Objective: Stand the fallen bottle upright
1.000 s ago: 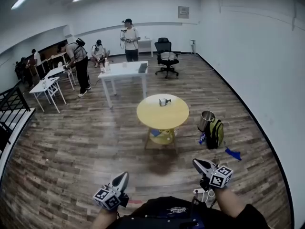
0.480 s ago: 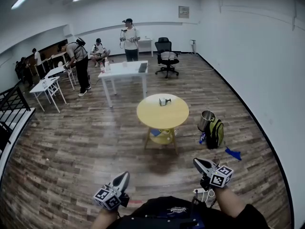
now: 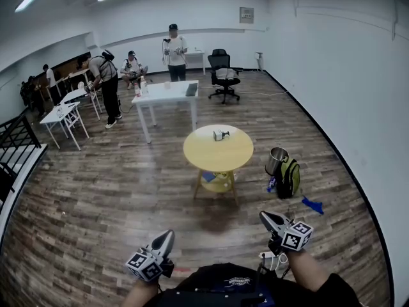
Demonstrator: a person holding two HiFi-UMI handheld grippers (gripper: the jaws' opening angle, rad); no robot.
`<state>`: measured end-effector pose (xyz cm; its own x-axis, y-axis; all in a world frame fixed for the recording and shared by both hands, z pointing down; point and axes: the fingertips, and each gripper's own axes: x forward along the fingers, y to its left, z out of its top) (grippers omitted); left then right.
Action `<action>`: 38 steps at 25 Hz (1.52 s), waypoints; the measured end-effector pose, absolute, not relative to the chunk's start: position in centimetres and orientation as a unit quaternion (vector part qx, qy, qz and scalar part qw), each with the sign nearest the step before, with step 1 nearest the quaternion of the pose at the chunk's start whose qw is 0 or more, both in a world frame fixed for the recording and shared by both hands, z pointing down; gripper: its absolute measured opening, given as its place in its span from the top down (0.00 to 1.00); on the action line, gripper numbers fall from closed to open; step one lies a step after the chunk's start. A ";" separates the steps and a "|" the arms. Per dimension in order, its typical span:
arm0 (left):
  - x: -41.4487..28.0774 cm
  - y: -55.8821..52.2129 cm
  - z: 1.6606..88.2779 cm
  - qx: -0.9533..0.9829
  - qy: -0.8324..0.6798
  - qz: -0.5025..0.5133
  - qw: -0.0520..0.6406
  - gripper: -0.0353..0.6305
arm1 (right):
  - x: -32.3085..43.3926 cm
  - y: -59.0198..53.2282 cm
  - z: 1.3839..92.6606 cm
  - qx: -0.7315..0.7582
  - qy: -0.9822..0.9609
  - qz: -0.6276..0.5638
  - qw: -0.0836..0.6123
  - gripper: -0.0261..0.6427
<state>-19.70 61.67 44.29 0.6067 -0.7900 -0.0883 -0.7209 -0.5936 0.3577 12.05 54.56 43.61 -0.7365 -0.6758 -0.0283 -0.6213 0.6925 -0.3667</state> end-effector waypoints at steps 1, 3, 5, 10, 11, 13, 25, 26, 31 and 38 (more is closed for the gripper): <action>-19.6 61.8 44.1 0.884 -0.428 -0.120 0.147 0.94 | 12.1 54.6 43.7 -0.354 0.916 -0.170 0.081 0.93; -19.6 61.9 44.0 0.883 -0.428 -0.121 0.151 0.94 | 12.0 54.6 43.8 -0.354 0.916 -0.172 0.082 0.93; -20.0 61.9 44.6 0.884 -0.426 -0.122 0.150 0.94 | 11.7 54.6 43.9 -0.354 0.915 -0.173 0.082 0.93; -22.0 62.1 44.7 0.884 -0.425 -0.124 0.151 0.94 | 9.6 54.7 43.7 -0.353 0.915 -0.175 0.082 0.93; -22.6 62.1 44.8 0.884 -0.425 -0.125 0.151 0.94 | 9.0 54.7 43.6 -0.352 0.916 -0.174 0.082 0.93; -24.0 62.1 44.8 0.883 -0.425 -0.126 0.151 0.94 | 7.7 54.6 43.5 -0.351 0.917 -0.173 0.082 0.93; -33.8 62.4 45.5 0.881 -0.427 -0.129 0.157 0.94 | -1.6 54.6 43.4 -0.357 0.914 -0.174 0.085 0.93; -34.4 62.3 45.7 0.881 -0.427 -0.129 0.159 0.94 | -2.1 54.6 43.5 -0.357 0.914 -0.175 0.084 0.93; -36.2 62.2 46.2 0.881 -0.421 -0.130 0.172 0.94 | -4.3 55.0 44.1 -0.363 0.911 -0.178 0.083 0.93; -34.4 60.7 46.7 0.882 -0.421 -0.126 0.173 0.94 | -2.6 53.6 44.6 -0.361 0.910 -0.183 0.084 0.93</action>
